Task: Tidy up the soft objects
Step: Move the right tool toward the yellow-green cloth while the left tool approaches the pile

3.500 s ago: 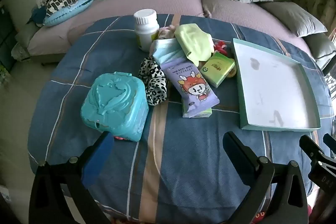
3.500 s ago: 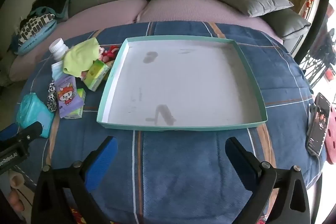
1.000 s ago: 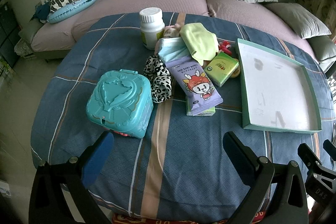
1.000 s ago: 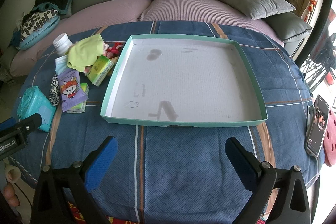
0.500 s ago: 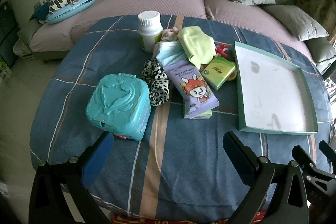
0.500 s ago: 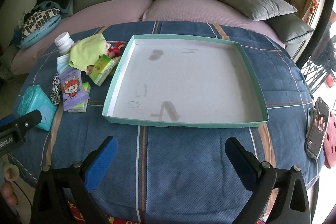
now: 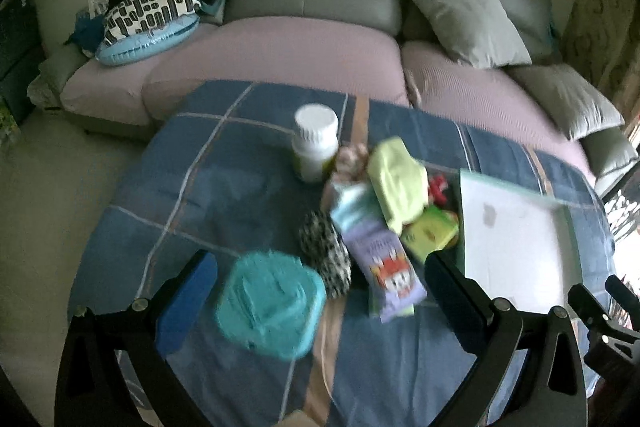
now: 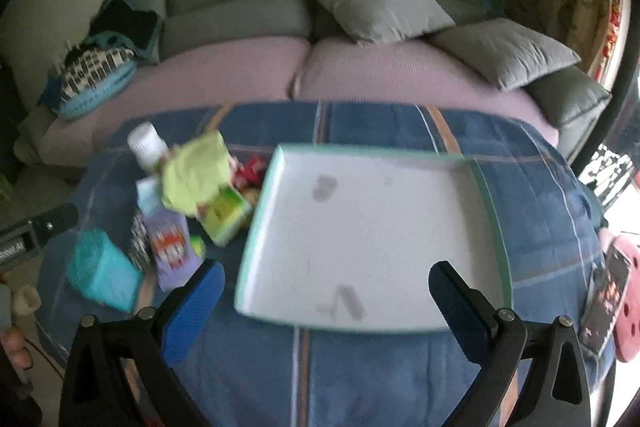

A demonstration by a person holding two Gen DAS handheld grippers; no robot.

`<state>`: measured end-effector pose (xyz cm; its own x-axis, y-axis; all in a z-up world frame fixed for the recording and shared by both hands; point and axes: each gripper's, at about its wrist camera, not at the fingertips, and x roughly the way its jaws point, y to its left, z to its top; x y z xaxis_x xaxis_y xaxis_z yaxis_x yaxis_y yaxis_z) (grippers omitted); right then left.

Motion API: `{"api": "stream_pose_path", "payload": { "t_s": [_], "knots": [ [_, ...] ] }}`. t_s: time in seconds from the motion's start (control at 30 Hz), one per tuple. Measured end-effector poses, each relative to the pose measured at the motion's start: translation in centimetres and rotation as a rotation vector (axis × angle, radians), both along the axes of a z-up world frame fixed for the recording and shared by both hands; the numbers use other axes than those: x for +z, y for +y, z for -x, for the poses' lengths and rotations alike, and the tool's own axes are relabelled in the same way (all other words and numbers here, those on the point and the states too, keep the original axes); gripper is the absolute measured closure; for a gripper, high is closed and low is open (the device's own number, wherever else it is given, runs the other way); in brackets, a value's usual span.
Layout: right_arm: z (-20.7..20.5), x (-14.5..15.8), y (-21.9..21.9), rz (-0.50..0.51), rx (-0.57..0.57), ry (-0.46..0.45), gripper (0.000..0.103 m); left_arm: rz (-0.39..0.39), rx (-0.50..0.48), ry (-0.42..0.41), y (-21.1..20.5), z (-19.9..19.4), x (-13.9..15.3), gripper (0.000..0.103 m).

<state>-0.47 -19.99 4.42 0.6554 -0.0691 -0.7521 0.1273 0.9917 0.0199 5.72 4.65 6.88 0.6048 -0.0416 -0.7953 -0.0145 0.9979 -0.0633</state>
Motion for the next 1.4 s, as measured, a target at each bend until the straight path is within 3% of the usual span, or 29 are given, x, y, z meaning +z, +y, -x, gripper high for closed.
{"api": "stream_pose_path", "payload": {
  "t_s": [0.1, 0.27, 0.5, 0.67, 0.8, 0.93, 1.1, 1.27, 1.4],
  "knots": [
    [-1.9, 0.6, 1.1, -0.020, 0.027, -0.021, 0.000, 0.023, 0.021, -0.008, 1.2, -1.2, 0.3, 0.000],
    [-4.5, -0.2, 3.0, -0.061, 0.070, -0.014, 0.000, 0.134, 0.059, -0.017, 2.7, -2.9, -0.2, 0.000],
    [-8.1, -1.8, 5.3, -0.055, 0.124, 0.033, 0.000, 0.182, 0.043, -0.002, 2.5, -5.4, -0.9, 0.000],
    [-10.7, -2.8, 7.2, -0.069, 0.178, 0.060, 0.000, 0.116, 0.066, 0.057, 2.8, -7.3, -2.2, 0.000],
    [-12.3, -3.7, 8.9, -0.076, 0.232, 0.084, 0.000, 0.127, 0.068, 0.091, 3.6, -8.4, -2.8, 0.000],
    [-13.6, -4.9, 10.6, -0.060, 0.272, 0.112, 0.005, 0.040, 0.047, 0.117, 3.6, -9.5, -3.6, 0.000],
    [-14.9, -6.4, 12.3, -0.053, 0.318, 0.140, 0.012, 0.014, 0.023, 0.157, 4.3, -10.3, -4.7, 0.000],
    [-15.4, -7.2, 13.9, -0.047, 0.364, 0.150, 0.021, 0.103, -0.010, 0.170, 5.2, -10.9, -5.3, 0.000],
    [-15.9, -7.7, 14.7, -0.032, 0.387, 0.149, 0.027, 0.117, -0.024, 0.182, 5.5, -11.2, -5.9, 0.000]
  ]
}}
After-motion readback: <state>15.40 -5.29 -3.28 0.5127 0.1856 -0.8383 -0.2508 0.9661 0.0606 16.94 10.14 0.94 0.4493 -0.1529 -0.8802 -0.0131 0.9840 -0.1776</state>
